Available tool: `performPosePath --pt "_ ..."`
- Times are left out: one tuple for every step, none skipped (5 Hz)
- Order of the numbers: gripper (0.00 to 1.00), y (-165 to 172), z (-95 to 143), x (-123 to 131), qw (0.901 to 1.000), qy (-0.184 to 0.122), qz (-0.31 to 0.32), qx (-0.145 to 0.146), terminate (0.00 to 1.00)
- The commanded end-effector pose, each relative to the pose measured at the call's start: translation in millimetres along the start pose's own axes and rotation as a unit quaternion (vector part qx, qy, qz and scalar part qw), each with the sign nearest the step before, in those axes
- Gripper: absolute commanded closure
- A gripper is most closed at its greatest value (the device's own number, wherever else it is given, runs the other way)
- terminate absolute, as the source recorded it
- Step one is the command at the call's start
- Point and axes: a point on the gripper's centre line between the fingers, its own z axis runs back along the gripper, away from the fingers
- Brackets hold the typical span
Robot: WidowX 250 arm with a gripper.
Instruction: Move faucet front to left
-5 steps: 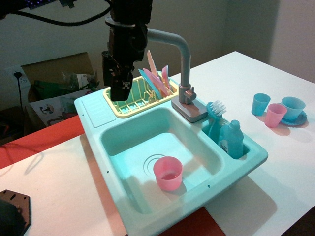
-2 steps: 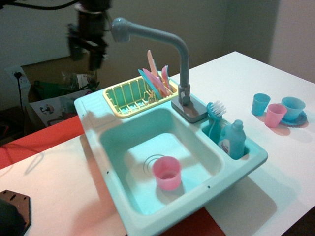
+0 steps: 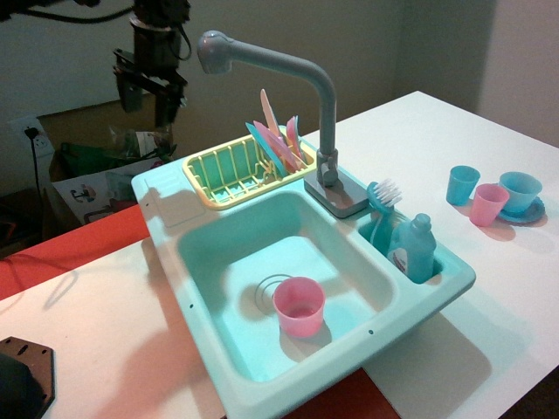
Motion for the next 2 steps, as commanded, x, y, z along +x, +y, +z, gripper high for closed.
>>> performPosePath --pt "0.00 -9.4 32.4 -17.7 0.9961 -0.065 -0.051 -0.030 0.00" --pt "0.00 -23.8 47.2 -40.2 0.9909 -0.077 -0.096 -0.054 1.00"
